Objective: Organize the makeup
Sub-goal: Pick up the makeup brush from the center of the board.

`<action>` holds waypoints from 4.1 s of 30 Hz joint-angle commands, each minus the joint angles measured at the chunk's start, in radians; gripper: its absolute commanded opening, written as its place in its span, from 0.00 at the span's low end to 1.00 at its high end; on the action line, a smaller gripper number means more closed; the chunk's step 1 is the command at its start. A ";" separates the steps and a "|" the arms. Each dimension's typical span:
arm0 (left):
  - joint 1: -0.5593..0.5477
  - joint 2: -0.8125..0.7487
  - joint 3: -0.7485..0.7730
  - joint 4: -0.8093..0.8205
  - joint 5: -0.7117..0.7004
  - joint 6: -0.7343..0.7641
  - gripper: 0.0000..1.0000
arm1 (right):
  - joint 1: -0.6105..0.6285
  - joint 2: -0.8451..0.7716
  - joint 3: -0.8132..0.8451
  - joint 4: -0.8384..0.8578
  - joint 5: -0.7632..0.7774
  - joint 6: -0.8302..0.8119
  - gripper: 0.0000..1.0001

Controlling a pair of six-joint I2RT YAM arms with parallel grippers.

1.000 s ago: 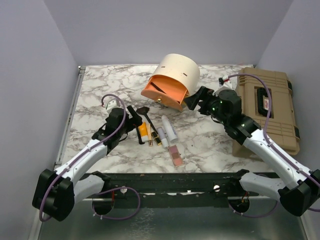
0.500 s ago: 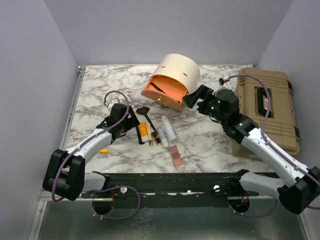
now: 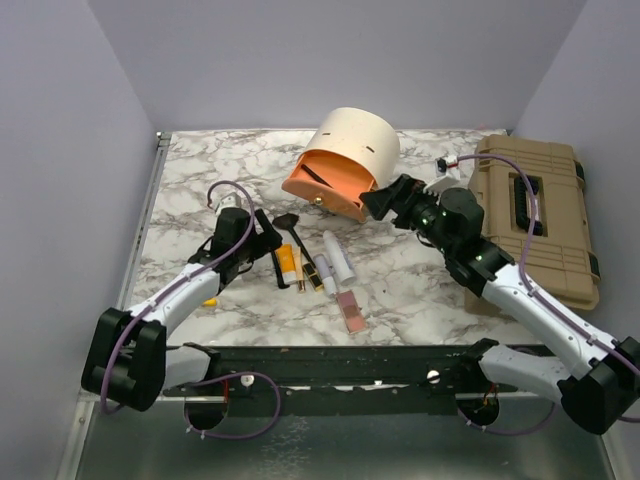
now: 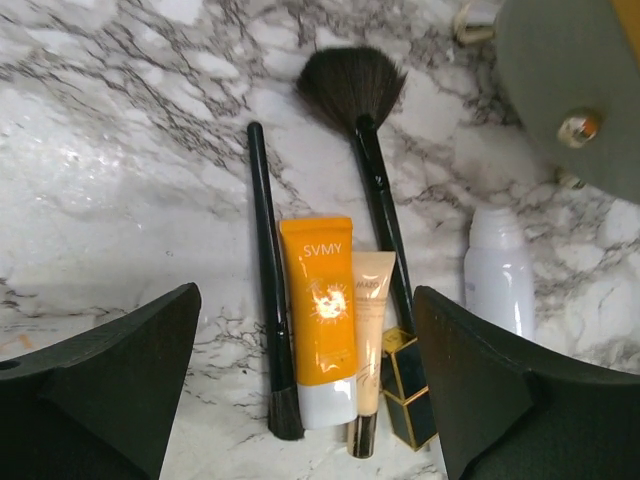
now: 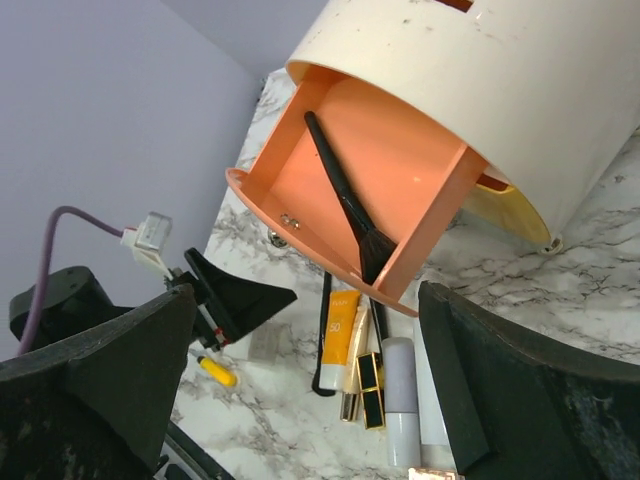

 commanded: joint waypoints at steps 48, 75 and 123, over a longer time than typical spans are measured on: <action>-0.119 0.329 0.071 -0.167 -0.123 0.070 0.04 | 0.002 0.069 0.191 -0.311 0.108 -0.028 1.00; -0.141 0.388 0.072 -0.174 -0.159 0.129 0.08 | 0.002 0.043 0.239 -0.397 0.108 0.033 1.00; -0.171 -0.091 0.327 -0.128 -0.388 0.070 0.00 | 0.002 0.041 0.281 -0.247 0.192 -0.227 1.00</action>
